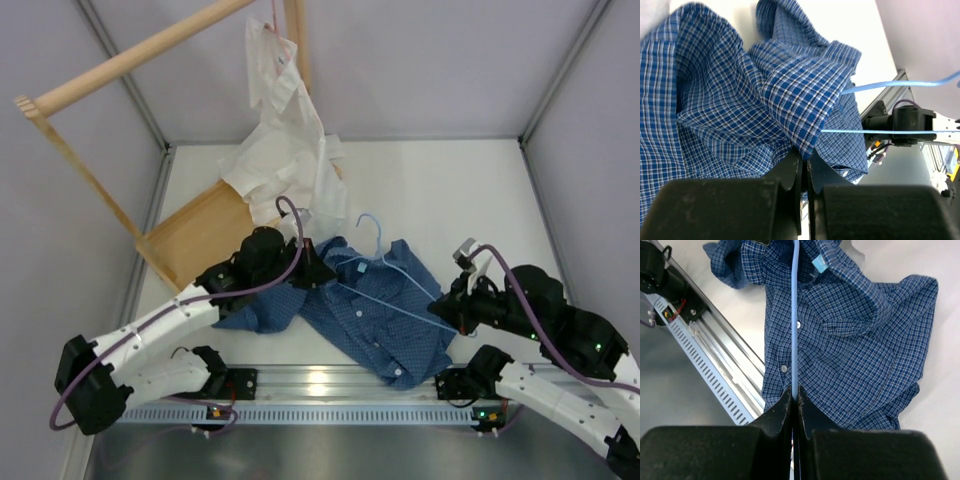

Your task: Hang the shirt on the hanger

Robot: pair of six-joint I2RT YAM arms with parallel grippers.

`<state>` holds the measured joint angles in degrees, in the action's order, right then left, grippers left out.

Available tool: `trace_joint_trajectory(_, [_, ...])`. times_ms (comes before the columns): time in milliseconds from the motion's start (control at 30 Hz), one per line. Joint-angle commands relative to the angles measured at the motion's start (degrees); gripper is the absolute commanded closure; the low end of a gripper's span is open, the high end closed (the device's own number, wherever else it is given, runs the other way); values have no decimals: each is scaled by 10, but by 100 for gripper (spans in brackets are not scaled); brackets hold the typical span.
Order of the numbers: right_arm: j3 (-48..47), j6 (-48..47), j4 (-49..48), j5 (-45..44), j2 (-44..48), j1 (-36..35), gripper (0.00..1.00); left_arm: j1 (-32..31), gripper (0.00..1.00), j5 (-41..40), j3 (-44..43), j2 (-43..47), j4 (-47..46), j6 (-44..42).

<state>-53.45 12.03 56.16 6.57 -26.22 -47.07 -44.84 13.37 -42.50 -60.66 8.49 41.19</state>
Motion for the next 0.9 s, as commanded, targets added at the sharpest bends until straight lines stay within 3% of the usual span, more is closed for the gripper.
trace_joint_trajectory(0, [-40, -5, -69, -10, 14, 3, 100, 0, 100, 0, -50, 37, 41, -51])
trace_joint_trajectory(133, [-31, -16, -116, 27, -1, 3, 100, -2, 100, 75, -93, 37, 64, -87])
trace_joint_trajectory(400, [-36, -20, -161, -22, -12, 2, 100, -3, 100, 174, -173, 69, 136, -135])
trace_joint_trajectory(633, [28, -33, -269, 127, -2, 2, 100, -7, 100, 207, -185, 77, 139, -145])
trace_joint_trajectory(800, [76, -15, -339, 62, 57, 3, 100, -17, 100, 221, -175, 68, 140, -146])
trace_joint_trajectory(867, [91, -12, -360, 97, 56, 3, 100, -20, 100, 220, -175, 69, 140, -146])
